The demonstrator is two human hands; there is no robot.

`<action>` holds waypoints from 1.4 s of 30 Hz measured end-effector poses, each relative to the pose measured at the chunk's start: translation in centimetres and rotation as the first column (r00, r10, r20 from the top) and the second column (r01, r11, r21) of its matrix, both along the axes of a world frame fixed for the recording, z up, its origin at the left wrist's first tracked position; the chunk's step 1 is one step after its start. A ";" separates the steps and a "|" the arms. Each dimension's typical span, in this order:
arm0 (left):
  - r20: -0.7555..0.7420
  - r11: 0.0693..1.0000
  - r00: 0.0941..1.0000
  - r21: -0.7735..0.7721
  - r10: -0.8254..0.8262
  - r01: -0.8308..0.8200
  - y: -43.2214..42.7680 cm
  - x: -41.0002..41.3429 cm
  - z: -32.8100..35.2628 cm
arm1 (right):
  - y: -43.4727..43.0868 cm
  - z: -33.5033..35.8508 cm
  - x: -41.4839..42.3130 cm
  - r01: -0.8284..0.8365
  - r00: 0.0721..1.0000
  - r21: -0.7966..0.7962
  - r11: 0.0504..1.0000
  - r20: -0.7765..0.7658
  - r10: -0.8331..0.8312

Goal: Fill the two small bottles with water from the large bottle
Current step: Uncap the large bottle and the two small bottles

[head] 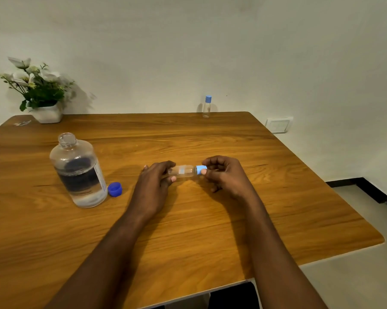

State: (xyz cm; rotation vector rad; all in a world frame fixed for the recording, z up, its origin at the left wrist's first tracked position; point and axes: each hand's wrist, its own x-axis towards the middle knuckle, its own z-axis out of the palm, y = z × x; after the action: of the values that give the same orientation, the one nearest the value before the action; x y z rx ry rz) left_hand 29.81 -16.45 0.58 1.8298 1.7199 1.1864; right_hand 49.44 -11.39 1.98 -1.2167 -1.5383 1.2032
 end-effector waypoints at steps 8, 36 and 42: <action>-0.013 1.000 1.000 0.014 -0.016 0.016 -0.1 0.1 0.1 | -0.3 0.3 -0.4 0.081 0.993 -0.026 0.996 0.094 -0.078; -0.097 0.998 0.993 -0.022 -0.062 0.060 -0.1 0.4 -0.2 | -0.6 0.4 -0.3 -0.042 0.980 0.072 0.996 -0.193 0.056; -0.096 0.999 0.995 0.008 0.033 -0.033 0.1 0.3 -0.4 | -0.5 0.1 -1.5 -0.019 0.997 0.148 0.989 -0.066 0.029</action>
State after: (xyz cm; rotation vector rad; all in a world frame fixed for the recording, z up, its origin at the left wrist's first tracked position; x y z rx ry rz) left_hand 30.07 -16.37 0.15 1.8974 1.8069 1.1346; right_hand 47.94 -11.94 2.07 -1.0535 -1.5664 1.1147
